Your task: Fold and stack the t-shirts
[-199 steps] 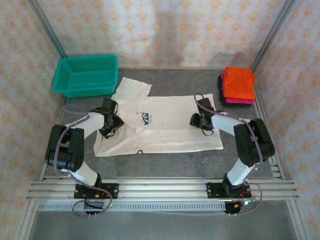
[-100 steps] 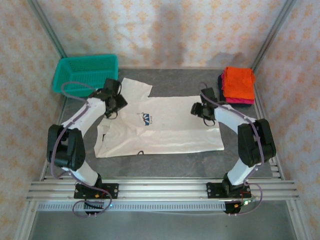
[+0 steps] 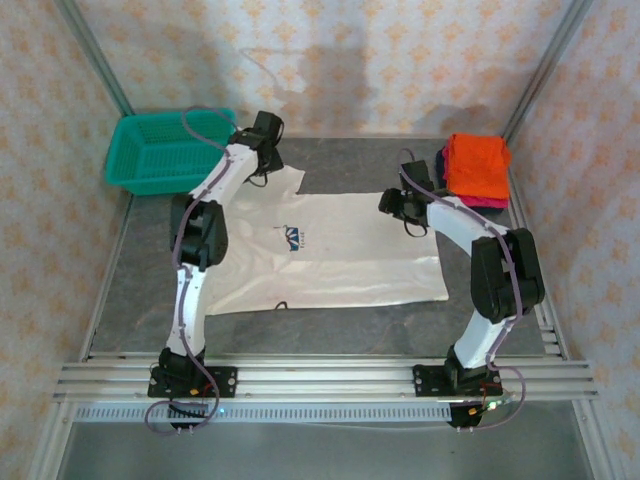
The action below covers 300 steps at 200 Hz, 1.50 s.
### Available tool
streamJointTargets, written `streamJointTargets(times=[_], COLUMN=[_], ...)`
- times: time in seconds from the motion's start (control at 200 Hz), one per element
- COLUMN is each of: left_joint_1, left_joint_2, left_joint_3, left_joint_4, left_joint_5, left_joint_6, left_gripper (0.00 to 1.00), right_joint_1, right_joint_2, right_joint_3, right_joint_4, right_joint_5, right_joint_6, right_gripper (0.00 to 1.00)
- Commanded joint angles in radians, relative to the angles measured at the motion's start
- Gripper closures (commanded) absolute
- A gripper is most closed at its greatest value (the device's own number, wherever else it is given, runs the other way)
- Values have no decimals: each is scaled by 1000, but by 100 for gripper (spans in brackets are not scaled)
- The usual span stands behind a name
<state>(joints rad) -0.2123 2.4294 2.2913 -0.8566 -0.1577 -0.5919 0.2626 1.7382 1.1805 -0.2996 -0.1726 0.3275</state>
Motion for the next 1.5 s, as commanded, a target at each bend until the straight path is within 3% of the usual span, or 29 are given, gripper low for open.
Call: streamJointTargets(times=[0.0, 0.08, 0.515, 0.696, 0.901, 1.101, 1.191, 1.496], left_joint_1=[7, 16, 36, 62, 70, 70, 70, 71], left_joint_2=[129, 201, 289, 325, 347, 345, 334, 308], left_joint_3=[260, 361, 342, 344, 344, 341, 341, 312], left_joint_4=[-188, -210, -137, -136, -145, -158, -156, -155], left_joint_5=[-110, -105, -3, 57, 81, 96, 94, 92], left_joint_6=[71, 85, 93, 63, 64, 35, 39, 50], left_gripper=[26, 28, 29, 35, 59, 90, 99, 100], right_joint_1=[-5, -6, -5, -5, -5, -6, -20, -188], right_joint_2=[-43, -65, -119, -144, -149, -122, -77, 162], right_joint_3=[-33, -55, -104, -126, -137, -111, -71, 167], right_joint_4=[-29, -30, -25, -27, -24, -23, -43, -112], right_joint_5=[16, 24, -1, -2, -8, -5, 13, 22], right_joint_6=[-20, -21, -4, -4, 1, 3, 2, -45], right_gripper=[41, 41, 41, 41, 41, 41, 41, 45])
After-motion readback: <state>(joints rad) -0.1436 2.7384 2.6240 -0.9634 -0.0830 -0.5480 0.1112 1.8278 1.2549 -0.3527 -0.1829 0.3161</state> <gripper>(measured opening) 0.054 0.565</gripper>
